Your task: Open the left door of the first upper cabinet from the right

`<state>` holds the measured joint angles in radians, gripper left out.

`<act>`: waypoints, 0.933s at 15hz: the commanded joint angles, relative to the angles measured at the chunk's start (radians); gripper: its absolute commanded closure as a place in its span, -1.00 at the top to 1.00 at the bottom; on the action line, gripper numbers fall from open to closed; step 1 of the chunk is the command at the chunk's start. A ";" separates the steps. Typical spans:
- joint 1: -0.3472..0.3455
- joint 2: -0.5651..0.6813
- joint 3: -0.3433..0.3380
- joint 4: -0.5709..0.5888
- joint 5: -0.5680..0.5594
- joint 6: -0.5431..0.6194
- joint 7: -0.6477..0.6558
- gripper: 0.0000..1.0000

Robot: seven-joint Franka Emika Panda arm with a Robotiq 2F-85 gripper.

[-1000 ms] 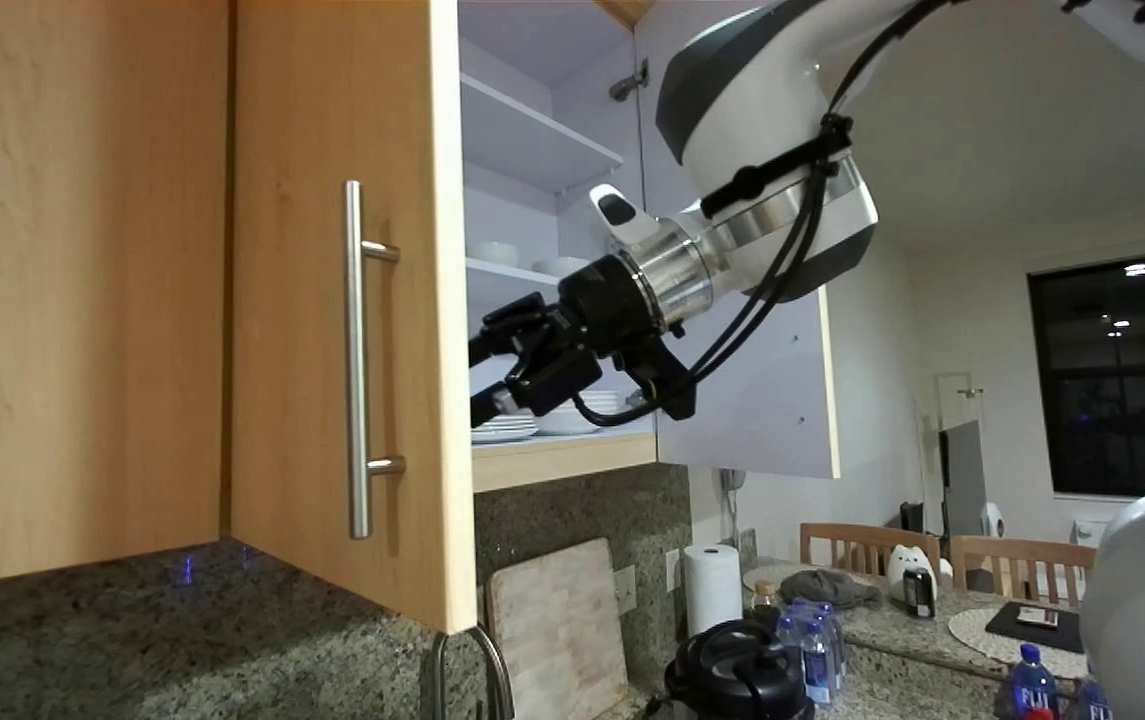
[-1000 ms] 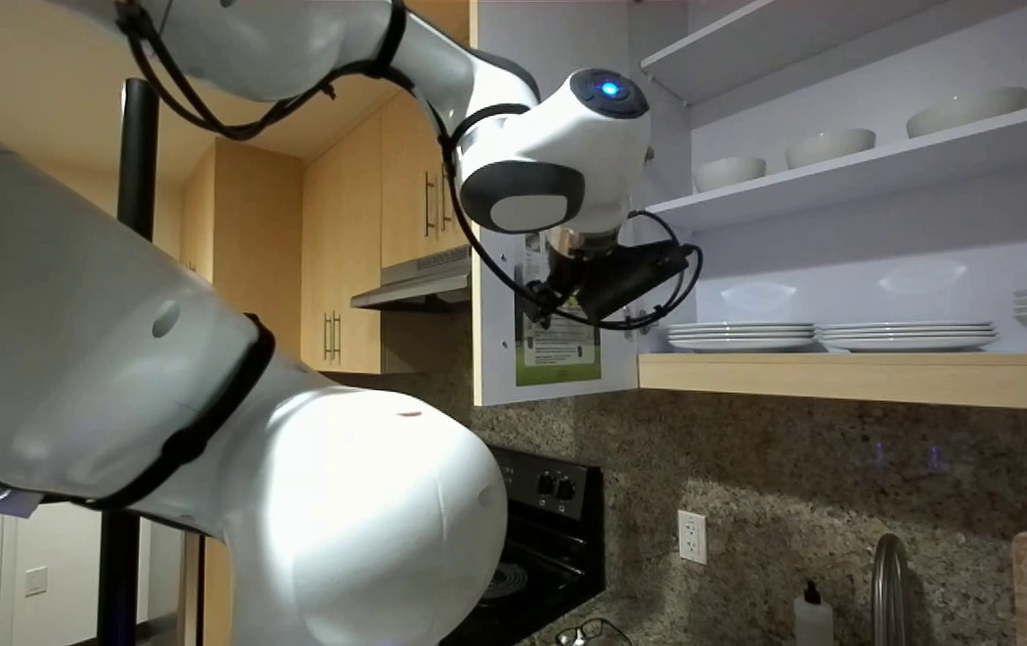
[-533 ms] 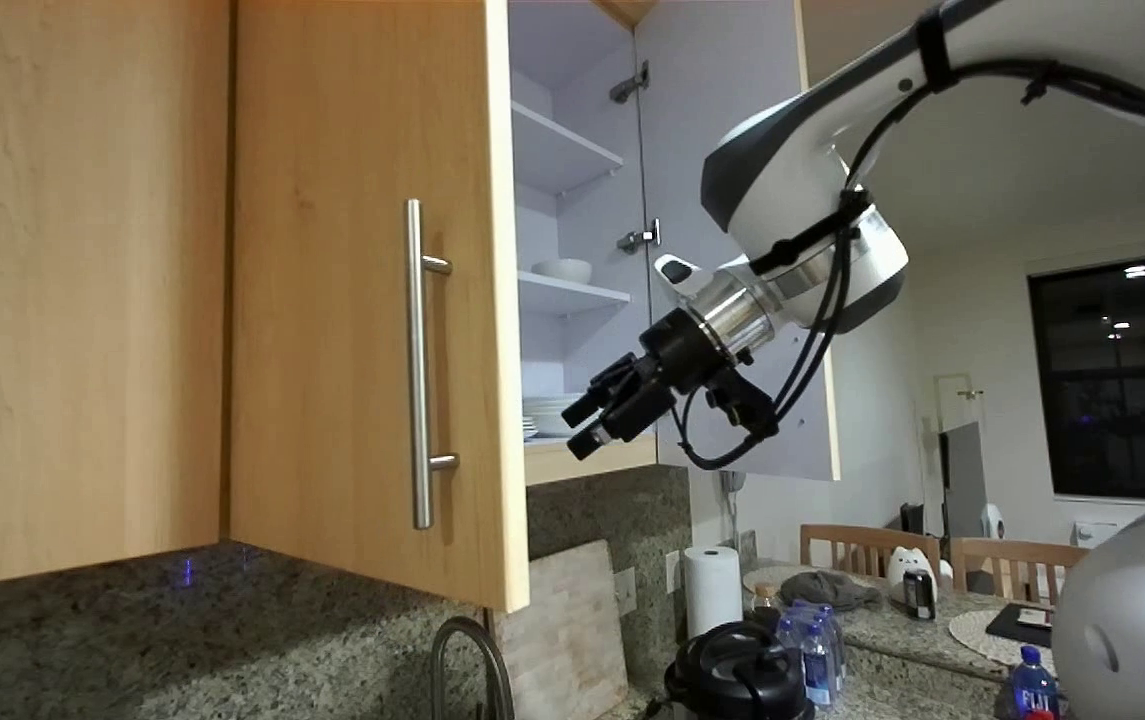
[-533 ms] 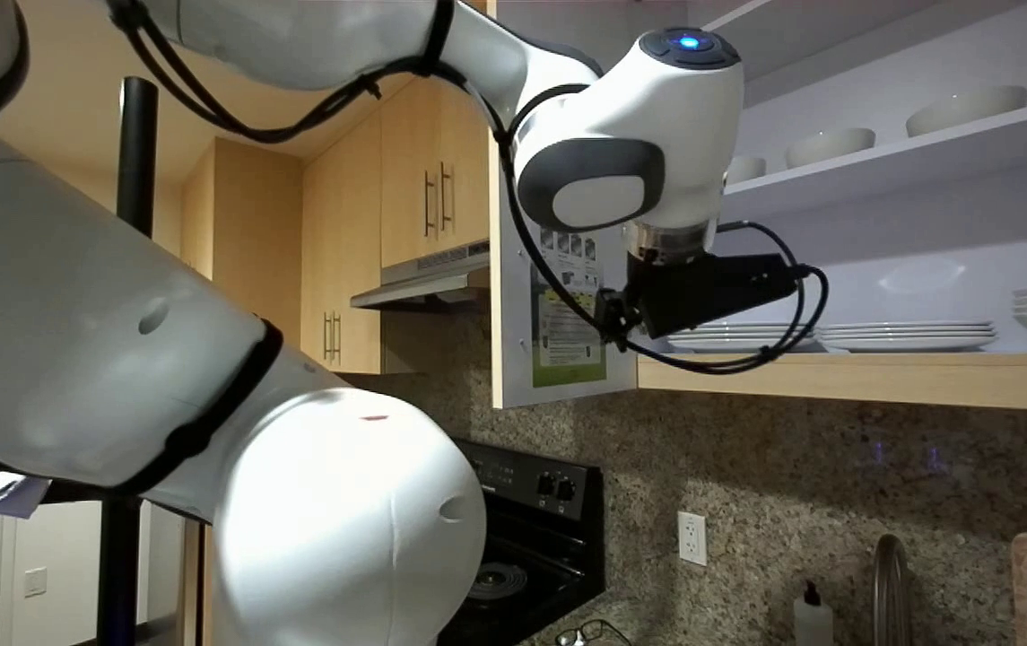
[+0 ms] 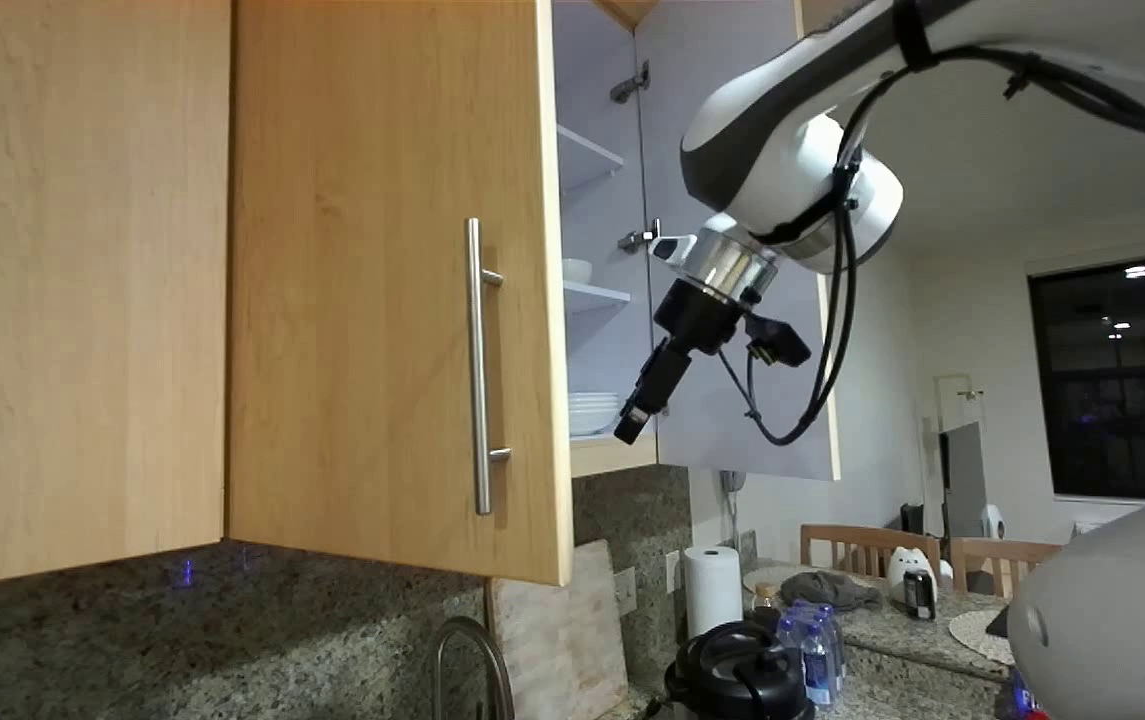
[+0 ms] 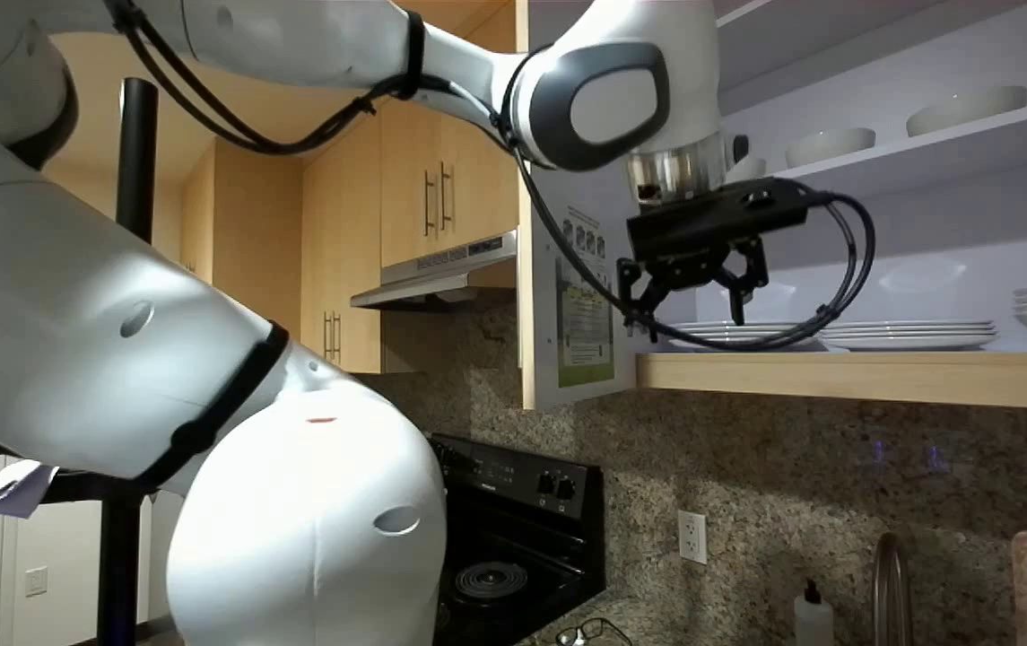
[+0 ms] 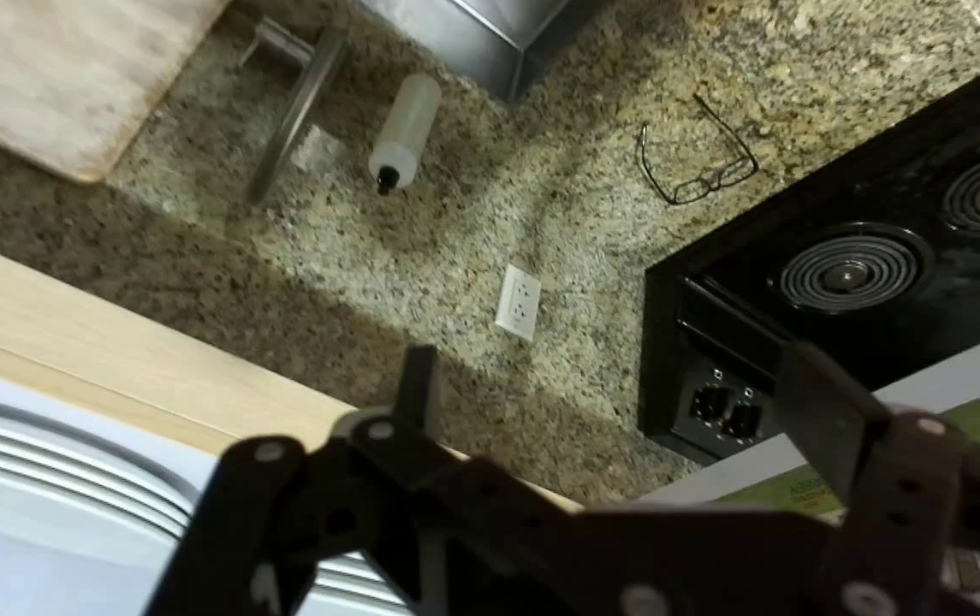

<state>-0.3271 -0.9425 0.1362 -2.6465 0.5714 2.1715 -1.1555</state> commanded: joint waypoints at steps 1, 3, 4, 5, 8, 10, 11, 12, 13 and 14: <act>-0.113 0.027 0.055 0.172 -0.150 -0.220 0.202 1.00; -0.014 0.077 -0.016 0.268 -0.314 -0.314 0.362 1.00; 0.006 0.100 -0.028 0.319 -0.375 -0.376 0.420 1.00; 0.036 0.121 -0.042 0.364 -0.431 -0.438 0.481 1.00; 0.152 0.193 -0.096 0.484 -0.529 -0.631 0.622 1.00; 0.217 0.242 -0.124 0.548 -0.548 -0.745 0.696 1.00; 0.247 0.252 -0.140 0.560 -0.546 -0.754 0.722 1.00; 0.277 0.192 -0.162 0.498 -0.554 -0.694 0.701 1.00; 0.292 0.212 -0.168 0.520 -0.551 -0.714 0.718 1.00; 0.299 0.228 -0.172 0.533 -0.550 -0.722 0.727 1.00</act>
<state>-0.0990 -0.7163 0.0058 -2.1160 0.0512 1.4499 -0.4637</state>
